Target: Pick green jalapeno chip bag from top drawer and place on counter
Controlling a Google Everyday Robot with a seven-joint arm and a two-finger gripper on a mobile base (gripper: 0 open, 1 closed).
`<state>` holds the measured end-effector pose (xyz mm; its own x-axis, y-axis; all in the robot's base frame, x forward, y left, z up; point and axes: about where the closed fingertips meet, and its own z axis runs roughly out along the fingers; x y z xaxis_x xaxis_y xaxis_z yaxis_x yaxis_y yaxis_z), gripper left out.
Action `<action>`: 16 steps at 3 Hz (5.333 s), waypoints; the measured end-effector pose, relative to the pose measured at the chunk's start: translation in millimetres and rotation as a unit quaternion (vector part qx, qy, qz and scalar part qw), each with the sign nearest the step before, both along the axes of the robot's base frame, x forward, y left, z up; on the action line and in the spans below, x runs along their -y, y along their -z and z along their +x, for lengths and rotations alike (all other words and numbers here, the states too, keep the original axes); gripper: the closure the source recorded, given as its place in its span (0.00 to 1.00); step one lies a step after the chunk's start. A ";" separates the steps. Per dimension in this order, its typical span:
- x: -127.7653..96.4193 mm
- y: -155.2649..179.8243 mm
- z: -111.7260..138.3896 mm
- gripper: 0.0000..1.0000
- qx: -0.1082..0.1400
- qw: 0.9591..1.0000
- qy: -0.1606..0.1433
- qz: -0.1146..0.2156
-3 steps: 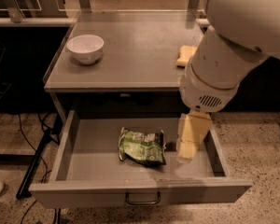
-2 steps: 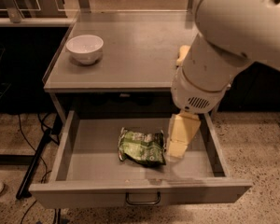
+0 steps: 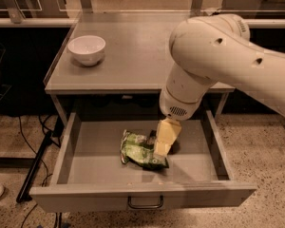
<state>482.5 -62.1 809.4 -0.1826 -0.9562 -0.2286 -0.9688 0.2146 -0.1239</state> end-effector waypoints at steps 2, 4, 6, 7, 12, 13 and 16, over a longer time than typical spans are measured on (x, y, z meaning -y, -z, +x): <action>1.6 18.7 8.5 0.00 -0.003 1.000 0.008 0.009; -2.8 62.8 37.5 0.00 -0.007 0.999 0.018 0.032; -21.0 91.0 34.3 0.00 -0.021 0.998 -0.011 0.065; -40.4 113.1 44.7 0.00 -0.030 0.997 -0.027 0.070; -50.8 166.2 68.1 0.00 -0.043 0.996 -0.018 0.073; -30.0 205.3 48.2 0.00 -0.069 0.996 0.009 0.064; -30.0 205.4 48.2 0.42 -0.069 0.996 0.009 0.064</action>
Offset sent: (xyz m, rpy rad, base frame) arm 0.0267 -0.0051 -0.0533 0.0554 0.0143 -0.0472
